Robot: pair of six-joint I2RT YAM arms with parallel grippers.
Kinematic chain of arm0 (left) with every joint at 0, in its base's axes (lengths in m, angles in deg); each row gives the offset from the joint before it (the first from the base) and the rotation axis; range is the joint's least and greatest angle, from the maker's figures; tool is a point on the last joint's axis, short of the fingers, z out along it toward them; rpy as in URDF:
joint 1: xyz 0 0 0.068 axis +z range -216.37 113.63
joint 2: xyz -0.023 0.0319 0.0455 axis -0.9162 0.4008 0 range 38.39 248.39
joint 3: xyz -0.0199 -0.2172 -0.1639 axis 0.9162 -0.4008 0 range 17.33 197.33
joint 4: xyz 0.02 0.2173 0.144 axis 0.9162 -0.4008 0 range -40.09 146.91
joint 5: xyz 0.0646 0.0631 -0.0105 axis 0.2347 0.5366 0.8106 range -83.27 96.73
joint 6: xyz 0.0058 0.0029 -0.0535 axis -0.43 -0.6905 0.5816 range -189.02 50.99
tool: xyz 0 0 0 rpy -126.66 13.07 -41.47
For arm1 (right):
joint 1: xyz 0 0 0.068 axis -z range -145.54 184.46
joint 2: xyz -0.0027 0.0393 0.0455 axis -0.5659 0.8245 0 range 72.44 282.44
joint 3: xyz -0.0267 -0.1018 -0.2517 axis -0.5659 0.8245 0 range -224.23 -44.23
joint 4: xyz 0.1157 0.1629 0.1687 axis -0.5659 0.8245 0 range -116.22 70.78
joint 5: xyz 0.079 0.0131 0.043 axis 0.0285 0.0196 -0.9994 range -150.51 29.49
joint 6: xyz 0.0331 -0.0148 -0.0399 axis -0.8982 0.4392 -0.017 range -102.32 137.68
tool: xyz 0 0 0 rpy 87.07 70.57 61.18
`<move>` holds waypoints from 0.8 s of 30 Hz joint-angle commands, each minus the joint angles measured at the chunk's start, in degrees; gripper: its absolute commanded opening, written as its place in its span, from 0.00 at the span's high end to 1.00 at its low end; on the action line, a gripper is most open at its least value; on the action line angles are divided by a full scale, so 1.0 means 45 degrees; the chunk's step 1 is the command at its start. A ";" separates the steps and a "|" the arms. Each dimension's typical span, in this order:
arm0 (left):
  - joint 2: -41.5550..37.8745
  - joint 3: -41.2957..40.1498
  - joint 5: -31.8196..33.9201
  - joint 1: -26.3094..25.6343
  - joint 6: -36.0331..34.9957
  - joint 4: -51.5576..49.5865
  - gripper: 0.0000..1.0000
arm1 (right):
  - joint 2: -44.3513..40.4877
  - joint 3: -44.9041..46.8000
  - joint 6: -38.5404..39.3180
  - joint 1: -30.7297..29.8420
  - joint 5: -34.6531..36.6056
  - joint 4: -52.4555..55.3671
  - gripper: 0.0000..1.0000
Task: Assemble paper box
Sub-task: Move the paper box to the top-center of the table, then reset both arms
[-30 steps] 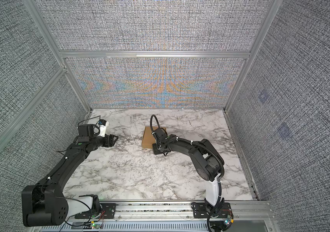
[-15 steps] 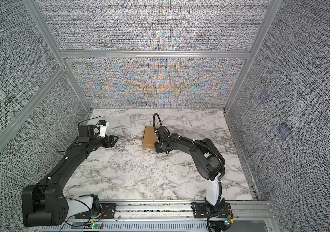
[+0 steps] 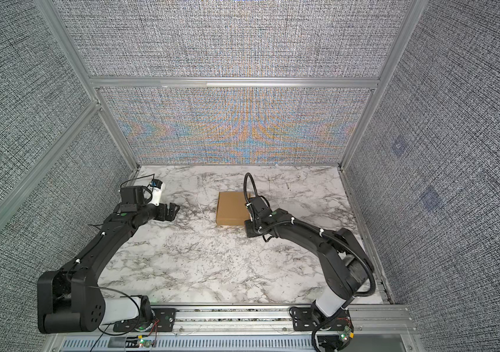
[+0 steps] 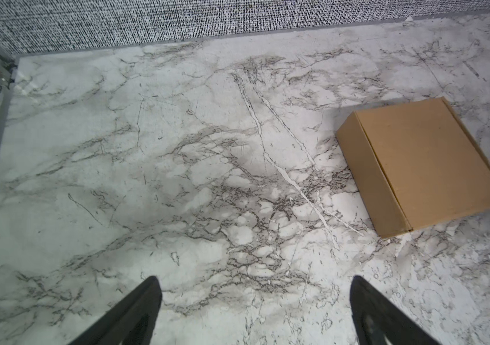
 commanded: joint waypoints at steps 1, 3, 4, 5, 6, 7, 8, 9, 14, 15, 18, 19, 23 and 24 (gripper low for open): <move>0.0304 -0.0321 0.0150 -0.0002 -0.0432 0.1561 0.01 | -0.0824 0.0549 0.0682 0.0703 0.1296 0.0583 0.57; 0.0415 -0.1053 0.0181 -0.0008 -0.0569 0.2929 0.01 | -0.1287 0.0872 0.1233 0.1306 0.1815 0.0511 0.44; 0.0484 -0.1390 0.0238 -0.0008 -0.0656 0.3565 0.01 | -0.1444 0.1002 0.1411 0.1578 0.2081 0.0449 0.40; 0.0554 -0.1794 0.0367 -0.0009 -0.0705 0.4291 0.01 | -0.1601 0.1109 0.1648 0.1923 0.2353 0.0383 0.37; 0.0653 -0.2137 0.0610 0.0002 -0.0632 0.4958 0.01 | -0.1769 0.1249 0.1914 0.2270 0.2525 0.0234 0.35; 0.0745 -0.2443 0.0695 -0.0005 -0.0553 0.5498 0.01 | -0.1910 0.1381 0.2116 0.2526 0.2720 0.0068 0.33; 0.0830 -0.2721 0.0714 -0.0003 -0.0533 0.6113 0.01 | -0.2090 0.1411 0.2380 0.2897 0.2907 -0.0181 0.30; 0.0900 -0.3069 0.0679 -0.0007 -0.0530 0.6672 0.01 | -0.2237 0.1909 0.2630 0.3220 0.3015 -0.0453 0.28; 0.1341 -0.4343 0.0818 0.0001 -0.0370 0.9451 0.01 | -0.3060 0.3577 0.3407 0.5037 0.3710 -0.3067 0.14; 0.1447 -0.4479 0.0962 0.0013 -0.0173 0.9768 0.01 | -0.3231 0.4056 0.3513 0.5443 0.3601 -0.3807 0.06; 0.1631 -0.4946 0.1089 0.0019 0.0073 1.0635 0.01 | -0.3754 0.5506 0.3809 0.6350 0.3433 -0.6078 0.01; 0.1653 -0.5098 0.1161 0.0022 0.0081 1.0984 0.01 | -0.3957 0.6018 0.4021 0.6498 0.3467 -0.6968 0.01; 0.1737 -0.5223 0.1589 0.0011 0.0703 1.1615 0.01 | -0.4713 0.9040 0.5538 0.6794 0.3391 -1.2634 0.01; 0.1813 -0.5412 0.1506 0.0013 0.0658 1.2076 0.01 | -0.4655 0.9724 0.5610 0.6950 0.3418 -1.4171 0.01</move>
